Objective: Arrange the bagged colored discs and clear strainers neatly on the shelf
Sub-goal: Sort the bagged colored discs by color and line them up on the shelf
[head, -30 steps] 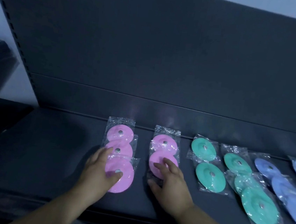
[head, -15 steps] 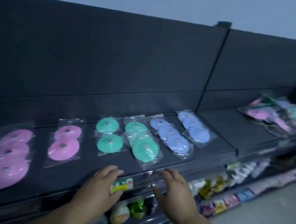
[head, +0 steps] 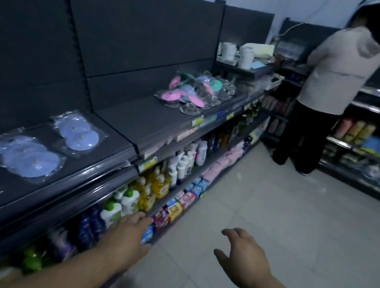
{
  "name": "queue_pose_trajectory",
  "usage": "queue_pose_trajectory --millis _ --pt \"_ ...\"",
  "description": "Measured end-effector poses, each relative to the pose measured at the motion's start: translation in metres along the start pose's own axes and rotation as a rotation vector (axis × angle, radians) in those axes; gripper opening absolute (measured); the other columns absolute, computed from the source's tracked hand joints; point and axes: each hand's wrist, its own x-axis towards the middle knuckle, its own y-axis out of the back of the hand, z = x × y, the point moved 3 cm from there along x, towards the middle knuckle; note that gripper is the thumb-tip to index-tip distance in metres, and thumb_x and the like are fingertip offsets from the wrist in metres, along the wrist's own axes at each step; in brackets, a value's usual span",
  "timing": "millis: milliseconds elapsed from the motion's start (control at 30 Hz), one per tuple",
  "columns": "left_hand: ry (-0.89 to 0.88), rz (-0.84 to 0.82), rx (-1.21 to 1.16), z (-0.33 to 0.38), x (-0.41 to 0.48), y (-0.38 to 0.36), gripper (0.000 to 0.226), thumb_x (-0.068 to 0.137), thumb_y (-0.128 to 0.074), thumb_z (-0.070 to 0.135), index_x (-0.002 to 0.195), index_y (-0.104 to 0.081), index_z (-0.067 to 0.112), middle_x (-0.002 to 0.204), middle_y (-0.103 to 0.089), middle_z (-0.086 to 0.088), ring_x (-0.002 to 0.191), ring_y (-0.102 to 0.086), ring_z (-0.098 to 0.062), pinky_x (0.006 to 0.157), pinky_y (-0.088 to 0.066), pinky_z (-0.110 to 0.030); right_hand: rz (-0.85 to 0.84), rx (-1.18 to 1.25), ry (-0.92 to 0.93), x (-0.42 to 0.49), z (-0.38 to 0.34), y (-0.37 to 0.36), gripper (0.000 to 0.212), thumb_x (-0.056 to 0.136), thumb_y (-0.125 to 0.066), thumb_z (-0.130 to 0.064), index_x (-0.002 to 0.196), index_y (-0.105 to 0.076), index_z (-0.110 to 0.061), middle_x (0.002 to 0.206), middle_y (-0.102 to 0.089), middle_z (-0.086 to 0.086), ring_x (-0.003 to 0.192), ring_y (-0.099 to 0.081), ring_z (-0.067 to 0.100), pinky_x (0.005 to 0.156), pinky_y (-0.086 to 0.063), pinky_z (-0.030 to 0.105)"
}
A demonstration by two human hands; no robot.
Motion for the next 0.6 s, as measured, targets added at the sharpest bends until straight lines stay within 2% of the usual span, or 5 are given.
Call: queue_pose_trajectory --millis 133,267,433,600 --pt "-0.058 0.027 0.09 0.038 0.06 0.014 0.065 0.089 -0.05 0.051 0.146 -0.028 0.029 0.152 -0.025 0.004 0.137 -0.027 -0.019 0.114 -0.025 -0.035 0.039 -0.002 -0.073 0.031 0.036 0.018 0.059 0.085 -0.047 -0.062 0.137 -0.04 -0.035 0.138 -0.045 -0.009 0.126 -0.046 0.017 0.101 -0.04 0.032" --pt "-0.105 0.071 0.147 0.053 0.131 0.032 0.063 0.089 -0.05 0.052 0.145 -0.03 0.03 0.151 -0.027 0.003 0.137 -0.027 -0.02 0.113 -0.022 -0.034 0.085 -0.023 -0.081 0.094 0.047 0.042 0.06 0.086 -0.046 -0.063 0.138 -0.039 -0.034 0.14 -0.043 -0.009 0.128 -0.043 0.017 0.103 -0.037 0.033" --pt "-0.139 0.163 0.13 0.053 0.241 0.08 0.058 0.087 -0.051 0.05 0.14 -0.036 0.032 0.148 -0.031 0.005 0.135 -0.032 -0.019 0.109 -0.026 -0.033 0.15 -0.05 -0.077 0.207 0.042 0.081 0.061 0.086 -0.045 -0.063 0.139 -0.038 -0.033 0.14 -0.044 -0.006 0.128 -0.043 0.019 0.103 -0.038 0.035" --pt "-0.124 0.2 0.09 0.031 0.348 0.14 0.064 0.089 -0.051 0.05 0.146 -0.027 0.031 0.154 -0.022 0.003 0.14 -0.024 -0.019 0.113 -0.019 -0.032 0.16 -0.03 -0.071 0.317 0.031 0.115 0.063 0.085 -0.045 -0.065 0.14 -0.037 -0.034 0.14 -0.044 -0.006 0.127 -0.044 0.019 0.102 -0.04 0.035"
